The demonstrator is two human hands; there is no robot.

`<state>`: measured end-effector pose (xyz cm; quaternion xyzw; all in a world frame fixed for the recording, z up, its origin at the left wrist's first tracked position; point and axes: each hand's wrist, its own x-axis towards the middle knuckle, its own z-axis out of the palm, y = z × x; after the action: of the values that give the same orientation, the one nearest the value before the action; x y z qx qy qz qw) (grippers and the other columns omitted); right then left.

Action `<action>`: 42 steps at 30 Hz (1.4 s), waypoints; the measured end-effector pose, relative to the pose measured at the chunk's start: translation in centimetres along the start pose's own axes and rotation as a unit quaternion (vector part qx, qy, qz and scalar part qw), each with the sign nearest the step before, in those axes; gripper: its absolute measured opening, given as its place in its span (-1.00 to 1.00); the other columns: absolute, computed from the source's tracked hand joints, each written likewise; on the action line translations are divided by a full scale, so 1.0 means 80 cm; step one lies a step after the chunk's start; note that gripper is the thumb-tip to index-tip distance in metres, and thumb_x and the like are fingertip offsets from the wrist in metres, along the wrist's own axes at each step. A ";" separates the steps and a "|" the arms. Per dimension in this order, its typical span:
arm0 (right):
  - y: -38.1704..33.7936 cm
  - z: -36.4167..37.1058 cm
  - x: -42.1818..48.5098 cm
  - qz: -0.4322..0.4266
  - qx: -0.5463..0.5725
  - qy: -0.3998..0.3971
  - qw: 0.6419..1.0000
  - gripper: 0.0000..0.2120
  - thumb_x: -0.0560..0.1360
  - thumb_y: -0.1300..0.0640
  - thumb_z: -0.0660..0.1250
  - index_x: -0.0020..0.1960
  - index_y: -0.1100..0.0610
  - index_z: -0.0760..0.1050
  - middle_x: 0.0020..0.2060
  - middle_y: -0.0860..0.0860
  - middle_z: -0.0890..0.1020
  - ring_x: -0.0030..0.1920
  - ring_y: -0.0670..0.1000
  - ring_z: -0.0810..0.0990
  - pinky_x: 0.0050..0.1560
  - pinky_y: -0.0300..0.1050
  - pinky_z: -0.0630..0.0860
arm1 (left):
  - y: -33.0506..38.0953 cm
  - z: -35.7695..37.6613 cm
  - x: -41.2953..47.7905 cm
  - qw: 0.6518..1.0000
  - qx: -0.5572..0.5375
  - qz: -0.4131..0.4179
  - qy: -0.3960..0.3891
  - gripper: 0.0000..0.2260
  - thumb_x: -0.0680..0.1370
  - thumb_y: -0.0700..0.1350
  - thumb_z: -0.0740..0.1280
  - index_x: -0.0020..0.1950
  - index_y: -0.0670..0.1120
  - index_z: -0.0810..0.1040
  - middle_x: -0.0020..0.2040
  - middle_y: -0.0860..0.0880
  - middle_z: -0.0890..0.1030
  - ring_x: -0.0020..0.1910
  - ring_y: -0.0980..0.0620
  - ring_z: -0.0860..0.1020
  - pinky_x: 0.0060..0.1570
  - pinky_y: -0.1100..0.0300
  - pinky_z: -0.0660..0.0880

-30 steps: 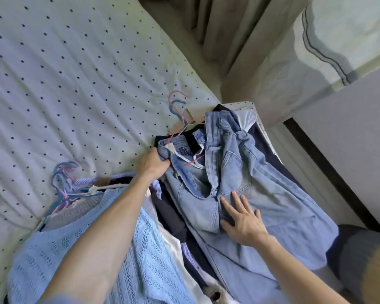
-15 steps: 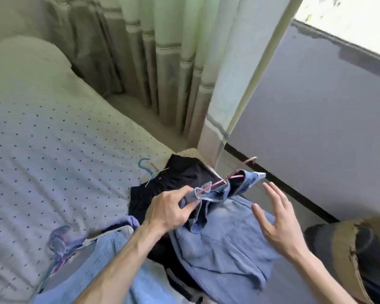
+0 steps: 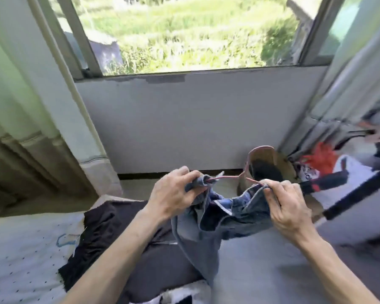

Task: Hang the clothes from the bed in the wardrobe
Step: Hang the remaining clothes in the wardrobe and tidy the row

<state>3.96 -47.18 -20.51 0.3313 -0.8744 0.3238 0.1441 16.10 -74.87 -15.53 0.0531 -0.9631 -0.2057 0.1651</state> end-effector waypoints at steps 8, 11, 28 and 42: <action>0.087 -0.226 -0.149 0.126 -0.090 0.147 0.977 -0.64 0.67 -0.07 0.05 0.28 0.03 0.53 -0.17 0.00 0.49 -0.13 0.11 0.42 -0.01 0.08 0.42 | 0.272 0.089 0.044 0.988 -0.015 0.153 -0.033 -0.72 0.55 0.31 0.17 0.07 0.16 0.46 -0.11 0.10 0.51 -0.14 0.02 0.56 -0.25 0.10 0.52; 0.122 -0.302 -0.200 0.143 -0.128 0.154 0.969 -0.62 0.68 -0.11 0.02 0.27 0.03 0.51 -0.19 0.01 0.49 -0.13 0.11 0.44 -0.01 0.06 0.44 | 0.357 0.104 0.040 0.984 -0.064 0.162 -0.042 -0.72 0.52 0.27 0.30 -0.05 0.07 0.47 -0.26 0.12 0.55 -0.25 0.02 0.51 -0.31 0.15 0.43; 0.291 -0.486 -0.344 0.371 -0.183 0.187 0.891 -0.61 0.67 -0.18 -0.02 0.29 -0.06 0.46 -0.04 0.13 0.61 0.07 0.22 0.55 0.13 0.09 0.46 | 0.583 0.207 0.099 0.729 -0.398 0.126 -0.542 -0.77 0.64 -0.12 0.29 0.29 -0.04 0.58 0.11 -0.08 0.69 0.14 -0.10 0.65 0.12 0.10 0.58; 0.339 -0.589 -0.319 0.508 -0.339 0.128 0.781 -0.55 0.64 -0.19 0.11 0.46 -0.05 0.39 0.43 0.01 0.41 0.42 0.12 0.33 0.35 0.17 0.33 | 0.739 0.350 0.148 0.748 -0.469 0.084 -0.462 -0.78 0.63 -0.16 0.31 0.20 0.10 0.62 -0.01 0.03 0.67 0.14 0.01 0.61 0.31 0.17 0.45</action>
<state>6.39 11.89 -9.91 -0.2756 -0.9429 0.0723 0.1725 -6.61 -12.50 -11.70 -0.2132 -0.7047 -0.6166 -0.2788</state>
